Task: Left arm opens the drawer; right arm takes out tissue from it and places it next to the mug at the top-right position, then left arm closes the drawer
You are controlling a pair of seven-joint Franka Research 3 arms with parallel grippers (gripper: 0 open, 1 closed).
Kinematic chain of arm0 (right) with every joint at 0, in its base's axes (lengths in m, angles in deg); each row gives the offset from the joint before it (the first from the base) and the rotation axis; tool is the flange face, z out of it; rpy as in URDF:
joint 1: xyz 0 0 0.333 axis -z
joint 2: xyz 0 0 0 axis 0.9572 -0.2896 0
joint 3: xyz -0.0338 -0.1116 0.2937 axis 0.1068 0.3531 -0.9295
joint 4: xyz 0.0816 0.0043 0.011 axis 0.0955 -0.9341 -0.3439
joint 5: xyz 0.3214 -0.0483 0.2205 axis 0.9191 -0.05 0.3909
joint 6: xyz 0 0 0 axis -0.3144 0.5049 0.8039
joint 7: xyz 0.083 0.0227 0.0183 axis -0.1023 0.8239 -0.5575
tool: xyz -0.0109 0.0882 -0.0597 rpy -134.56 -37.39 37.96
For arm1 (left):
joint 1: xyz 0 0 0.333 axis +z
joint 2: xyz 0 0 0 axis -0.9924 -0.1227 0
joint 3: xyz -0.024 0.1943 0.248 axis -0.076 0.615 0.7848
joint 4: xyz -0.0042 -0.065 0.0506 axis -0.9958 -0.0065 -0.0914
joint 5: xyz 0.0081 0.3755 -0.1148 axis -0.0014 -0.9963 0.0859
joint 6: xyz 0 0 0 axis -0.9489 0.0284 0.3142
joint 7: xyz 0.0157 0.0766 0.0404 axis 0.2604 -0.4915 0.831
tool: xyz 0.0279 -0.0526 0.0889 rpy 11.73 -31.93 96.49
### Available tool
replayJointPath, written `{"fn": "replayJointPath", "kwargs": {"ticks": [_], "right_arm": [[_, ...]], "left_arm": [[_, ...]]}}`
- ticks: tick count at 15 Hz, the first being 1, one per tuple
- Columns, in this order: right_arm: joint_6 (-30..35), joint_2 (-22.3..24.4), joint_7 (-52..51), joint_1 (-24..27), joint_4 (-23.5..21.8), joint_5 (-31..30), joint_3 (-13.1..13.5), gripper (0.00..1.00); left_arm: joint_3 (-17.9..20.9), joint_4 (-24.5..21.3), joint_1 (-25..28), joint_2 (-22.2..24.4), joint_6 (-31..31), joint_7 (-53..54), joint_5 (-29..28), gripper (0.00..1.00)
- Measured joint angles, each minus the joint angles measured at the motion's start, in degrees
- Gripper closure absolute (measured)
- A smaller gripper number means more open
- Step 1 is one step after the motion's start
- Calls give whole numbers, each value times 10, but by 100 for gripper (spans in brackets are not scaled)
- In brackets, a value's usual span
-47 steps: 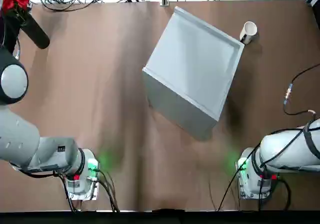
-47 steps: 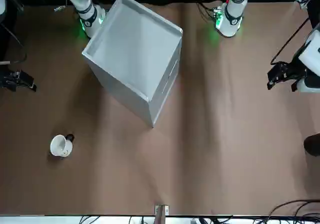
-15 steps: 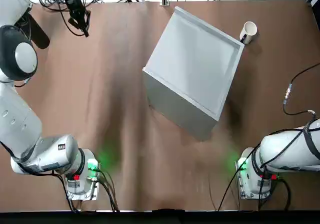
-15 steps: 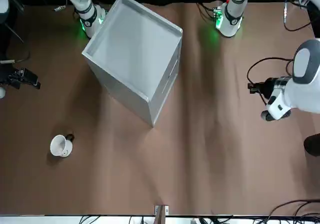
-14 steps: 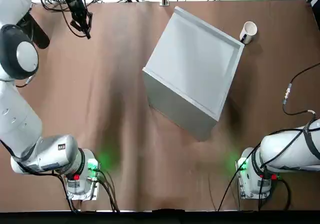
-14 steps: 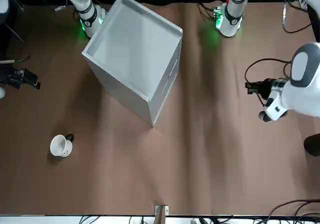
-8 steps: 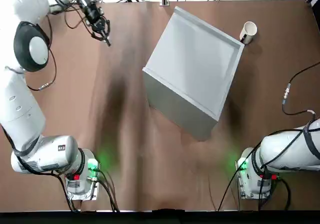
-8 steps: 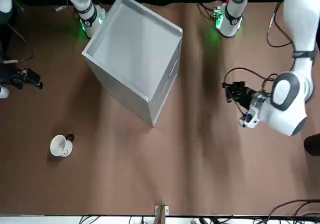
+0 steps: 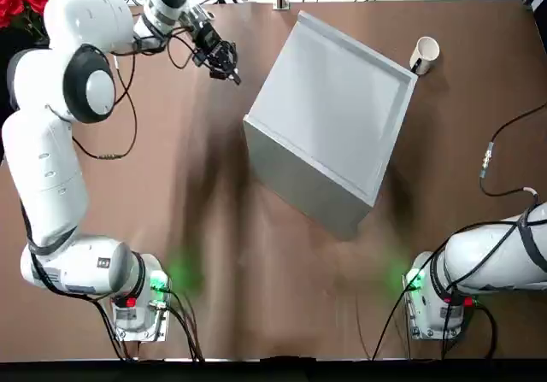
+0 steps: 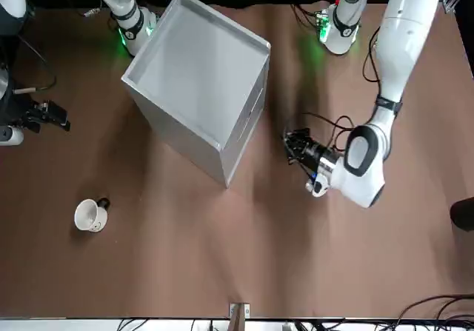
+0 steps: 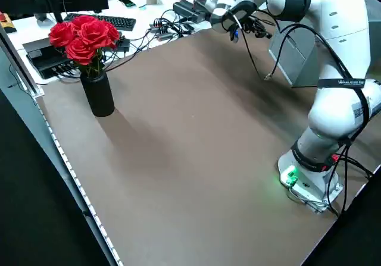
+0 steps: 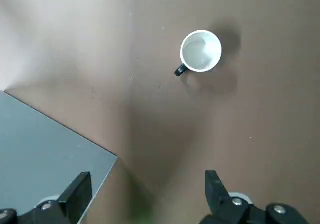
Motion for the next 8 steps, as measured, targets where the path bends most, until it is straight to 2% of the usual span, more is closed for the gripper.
{"fn": "replayJointPath", "kwargs": {"ticks": [8], "right_arm": [[0,0,0,0,-1,0,0,0]], "left_arm": [[-1,-1,-25,-38,22,-10,91,99]]}}
